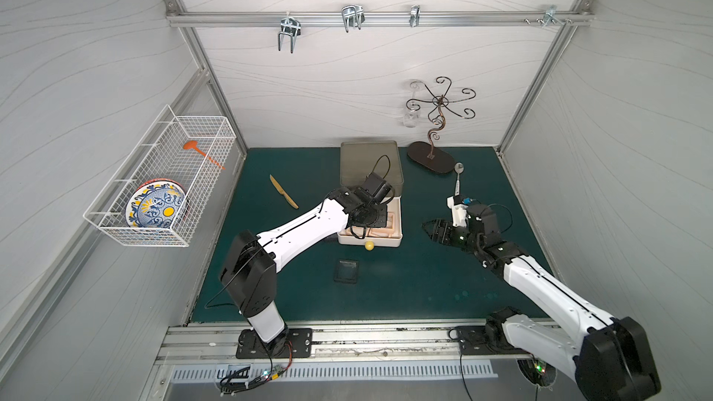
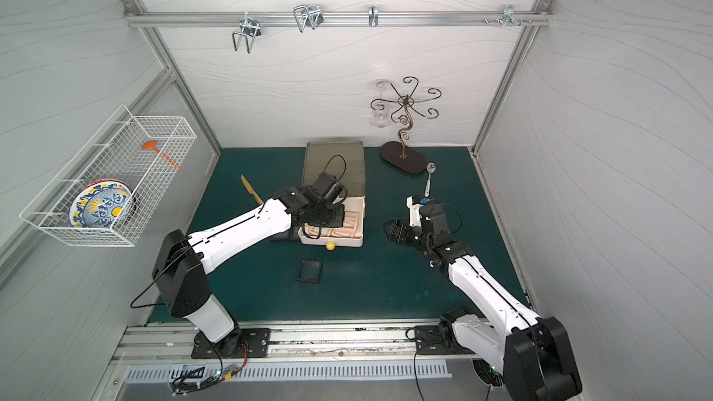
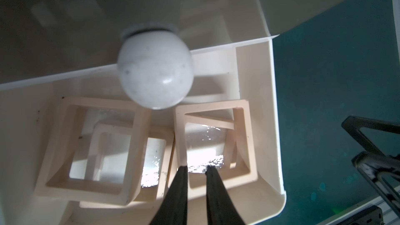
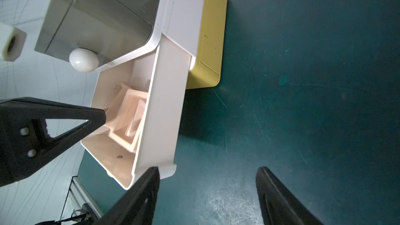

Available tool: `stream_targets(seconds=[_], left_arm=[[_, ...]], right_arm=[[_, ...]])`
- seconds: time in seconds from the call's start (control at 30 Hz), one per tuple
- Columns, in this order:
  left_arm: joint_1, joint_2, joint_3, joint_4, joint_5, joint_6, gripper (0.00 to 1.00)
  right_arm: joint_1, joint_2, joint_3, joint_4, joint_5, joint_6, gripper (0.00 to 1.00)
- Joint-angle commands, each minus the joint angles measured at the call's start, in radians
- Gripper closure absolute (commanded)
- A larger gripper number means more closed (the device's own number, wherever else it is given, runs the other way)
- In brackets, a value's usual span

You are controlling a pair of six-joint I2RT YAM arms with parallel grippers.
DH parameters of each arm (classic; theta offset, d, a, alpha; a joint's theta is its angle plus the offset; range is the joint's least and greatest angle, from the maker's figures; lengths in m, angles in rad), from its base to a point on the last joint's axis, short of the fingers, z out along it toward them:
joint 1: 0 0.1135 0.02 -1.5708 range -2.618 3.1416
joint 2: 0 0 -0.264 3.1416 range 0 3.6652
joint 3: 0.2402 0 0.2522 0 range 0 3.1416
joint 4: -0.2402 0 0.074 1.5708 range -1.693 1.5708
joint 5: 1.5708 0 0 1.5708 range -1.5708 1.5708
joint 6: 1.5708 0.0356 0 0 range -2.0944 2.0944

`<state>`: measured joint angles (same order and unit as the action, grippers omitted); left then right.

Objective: Place the brooch boxes into the drawer by color
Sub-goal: Place the brooch box in the drawer, then close the drawer in the storage box.

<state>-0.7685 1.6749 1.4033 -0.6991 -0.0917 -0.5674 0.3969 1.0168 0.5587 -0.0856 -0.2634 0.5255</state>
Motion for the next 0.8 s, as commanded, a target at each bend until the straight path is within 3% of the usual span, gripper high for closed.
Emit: stream_targets(seconds=[0.0, 0.1, 0.2, 0.43, 0.6, 0.77], left_arm=[[-0.006, -0.022, 0.002, 0.027, -0.015, 0.014, 0.79], [-0.005, -0.032, 0.003, 0.027, -0.015, 0.014, 0.78], [-0.006, -0.062, 0.015, 0.017, -0.033, 0.022, 0.77], [-0.005, -0.164, 0.034, 0.011, -0.127, 0.107, 0.73], [0.051, -0.259, -0.016, 0.030, -0.169, 0.142, 0.75], [0.241, -0.359, -0.140, 0.078, -0.062, 0.120, 0.76]], right_arm=[[0.026, -0.024, 0.041, -0.034, -0.027, -0.018, 0.26], [0.067, -0.032, 0.044, -0.018, -0.027, -0.013, 0.29], [0.122, -0.042, 0.042, 0.012, -0.037, -0.016, 0.39], [0.237, -0.105, -0.040, 0.159, -0.069, -0.013, 0.98], [0.289, -0.047, -0.020, 0.165, -0.103, -0.026, 1.00], [0.320, 0.022, -0.024, 0.217, -0.113, -0.021, 1.00]])
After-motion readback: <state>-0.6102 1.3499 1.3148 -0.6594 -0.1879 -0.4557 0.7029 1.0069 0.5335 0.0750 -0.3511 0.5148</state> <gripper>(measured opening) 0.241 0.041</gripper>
